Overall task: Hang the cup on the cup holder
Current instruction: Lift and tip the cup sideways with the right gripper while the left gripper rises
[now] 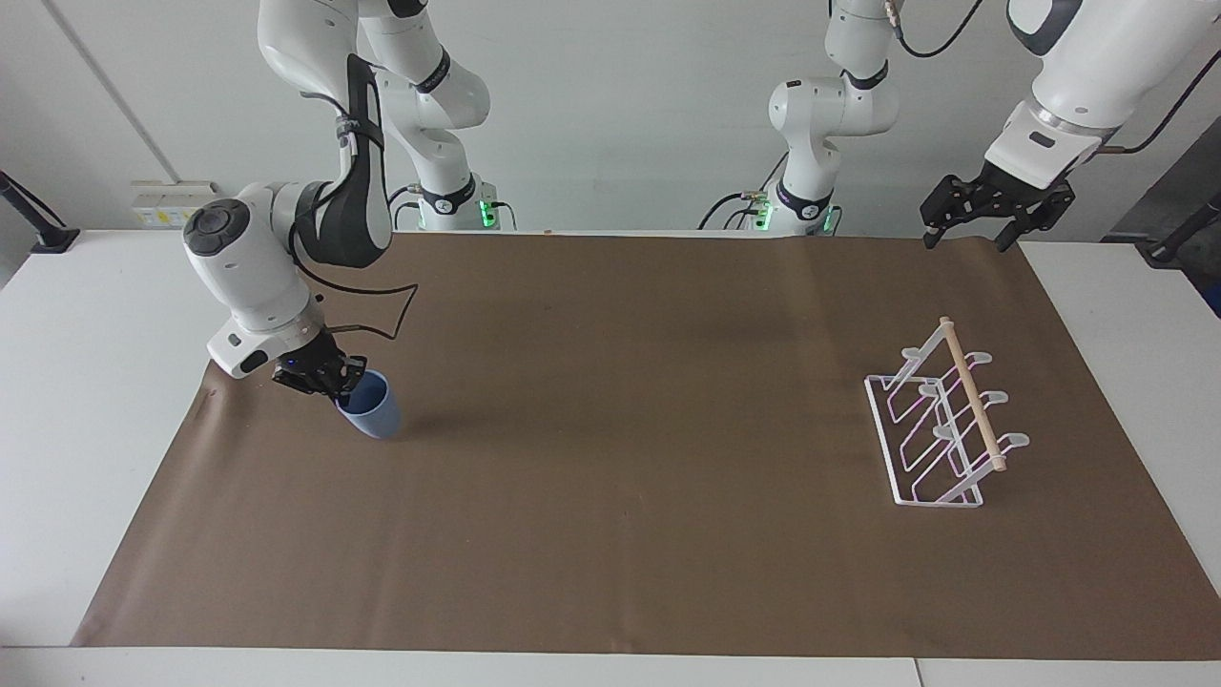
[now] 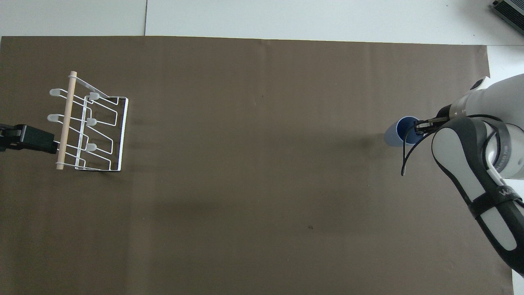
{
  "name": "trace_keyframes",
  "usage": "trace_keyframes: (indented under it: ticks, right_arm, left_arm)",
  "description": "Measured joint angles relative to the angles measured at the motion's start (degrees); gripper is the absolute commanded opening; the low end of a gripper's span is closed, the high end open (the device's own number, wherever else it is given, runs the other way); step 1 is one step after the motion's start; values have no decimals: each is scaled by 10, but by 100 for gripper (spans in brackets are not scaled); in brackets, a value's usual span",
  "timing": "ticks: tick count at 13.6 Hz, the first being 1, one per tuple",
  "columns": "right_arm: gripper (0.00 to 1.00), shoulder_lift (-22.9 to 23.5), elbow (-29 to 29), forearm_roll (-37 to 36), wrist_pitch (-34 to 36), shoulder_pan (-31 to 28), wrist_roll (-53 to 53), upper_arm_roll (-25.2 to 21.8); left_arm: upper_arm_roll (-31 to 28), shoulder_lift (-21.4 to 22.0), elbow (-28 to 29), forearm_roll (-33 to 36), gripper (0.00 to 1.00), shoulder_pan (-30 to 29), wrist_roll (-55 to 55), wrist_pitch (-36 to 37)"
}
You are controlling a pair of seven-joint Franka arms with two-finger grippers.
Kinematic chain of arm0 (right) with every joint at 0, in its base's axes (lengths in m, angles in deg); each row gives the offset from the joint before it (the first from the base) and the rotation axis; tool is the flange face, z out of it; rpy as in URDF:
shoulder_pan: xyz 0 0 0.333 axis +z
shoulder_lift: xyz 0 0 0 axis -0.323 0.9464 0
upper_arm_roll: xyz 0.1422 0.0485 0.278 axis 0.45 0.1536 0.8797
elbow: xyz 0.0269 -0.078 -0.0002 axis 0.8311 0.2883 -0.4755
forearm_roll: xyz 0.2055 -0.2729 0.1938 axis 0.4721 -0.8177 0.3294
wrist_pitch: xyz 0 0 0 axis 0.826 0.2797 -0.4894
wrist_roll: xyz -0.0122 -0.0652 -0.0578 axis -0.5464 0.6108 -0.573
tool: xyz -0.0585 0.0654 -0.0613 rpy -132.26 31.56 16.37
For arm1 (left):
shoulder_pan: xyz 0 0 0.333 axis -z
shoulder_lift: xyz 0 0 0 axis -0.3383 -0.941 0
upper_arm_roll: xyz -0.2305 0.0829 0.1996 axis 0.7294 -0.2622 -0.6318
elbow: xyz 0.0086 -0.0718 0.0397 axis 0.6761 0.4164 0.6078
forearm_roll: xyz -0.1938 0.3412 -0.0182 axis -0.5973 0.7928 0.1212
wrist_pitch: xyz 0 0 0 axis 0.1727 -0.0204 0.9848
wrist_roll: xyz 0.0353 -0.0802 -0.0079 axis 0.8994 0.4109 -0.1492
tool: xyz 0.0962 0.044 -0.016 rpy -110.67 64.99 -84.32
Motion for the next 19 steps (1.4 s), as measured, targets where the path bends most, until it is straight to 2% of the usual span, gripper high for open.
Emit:
trace_keyframes:
  ticks: [4, 7, 11, 13, 15, 19]
  right_arm:
    - [0, -18, -53, 63, 55, 1, 0, 21]
    - [0, -29, -78, 142, 96, 1, -2, 24]
    - [0, -44, -94, 245, 109, 1, -32, 25]
    - [0, -56, -96, 297, 145, 1, -37, 25]
    - [0, -67, -98, 389, 203, -1, -38, 24]
    - [0, -90, -99, 466, 270, -2, -41, 23]
  left_arm:
    - [-4, 0, -1, -3, 100, 0, 8, 0]
    - [-4, 1, -2, -4, 100, 1, 32, 2]
    - [-2, 1, -1, -4, 100, 8, 33, 6]
    - [-3, 1, -1, -12, 100, 8, 33, 7]
    - [-5, 1, -1, -49, 100, 8, 30, 7]
    - [-6, -2, -1, -145, 100, 8, -65, 4]
